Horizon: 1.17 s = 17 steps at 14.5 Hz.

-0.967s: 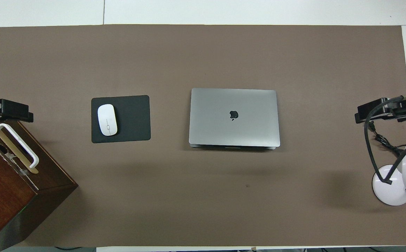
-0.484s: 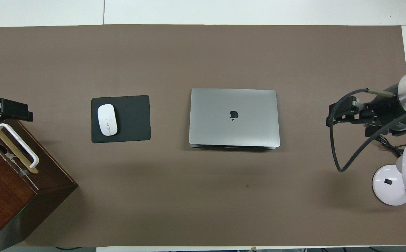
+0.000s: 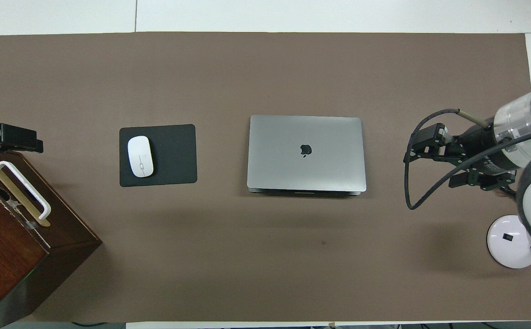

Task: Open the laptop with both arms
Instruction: 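Reach the right gripper toward the laptop's front edge nearest the robot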

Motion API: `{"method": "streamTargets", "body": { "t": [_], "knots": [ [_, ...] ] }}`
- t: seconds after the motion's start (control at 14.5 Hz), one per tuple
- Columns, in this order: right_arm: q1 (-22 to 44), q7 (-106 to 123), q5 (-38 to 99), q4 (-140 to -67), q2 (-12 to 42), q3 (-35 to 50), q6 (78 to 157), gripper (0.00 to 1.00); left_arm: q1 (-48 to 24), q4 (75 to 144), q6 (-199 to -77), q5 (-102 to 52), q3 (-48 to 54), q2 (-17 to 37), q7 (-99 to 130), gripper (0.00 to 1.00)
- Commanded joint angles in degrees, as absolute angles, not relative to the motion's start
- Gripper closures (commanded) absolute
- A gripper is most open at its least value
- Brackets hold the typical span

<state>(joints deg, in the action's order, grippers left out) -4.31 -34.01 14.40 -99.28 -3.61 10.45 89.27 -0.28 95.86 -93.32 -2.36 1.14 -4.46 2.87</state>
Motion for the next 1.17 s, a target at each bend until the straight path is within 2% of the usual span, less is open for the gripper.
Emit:
{"method": "streamTargets", "body": {
  "t": [0.0, 0.07, 0.14, 0.21, 0.48, 1.11],
  "knots": [
    [-5.4, -37.1, 17.0, -106.1, -7.6, 12.8, 94.8, 0.0, -0.3, 95.5, -96.5, -1.3, 1.2, -4.7, 3.2, 0.44],
    [-5.3, -38.2, 17.9, -107.7, -8.3, 12.9, 96.7, 0.0, 0.1, 95.4, -96.2, -1.4, 1.2, -4.7, 3.1, 0.72],
    [-5.1, -39.3, 18.5, -109.1, -8.5, 13.1, 98.6, 0.0, 0.2, 95.4, -96.2, -1.4, 1.2, -4.7, 3.1, 0.96],
    [-5.1, -39.6, 18.8, -110.0, -8.7, 13.7, 100.1, 0.0, 0.3, 95.5, -95.5, -1.4, 1.1, -4.8, 3.0, 1.0],
    [-5.0, -44.6, 20.7, -114.0, -9.6, 14.9, 104.0, 0.0, 0.3, 95.6, -93.5, -1.4, 1.2, -4.9, 3.2, 1.0],
    [-4.6, -49.2, 24.2, -120.9, -12.0, 17.6, 111.6, 0.0, 0.6, 97.1, -99.1, -1.4, 1.2, -5.0, 2.5, 1.0]
  ]
}}
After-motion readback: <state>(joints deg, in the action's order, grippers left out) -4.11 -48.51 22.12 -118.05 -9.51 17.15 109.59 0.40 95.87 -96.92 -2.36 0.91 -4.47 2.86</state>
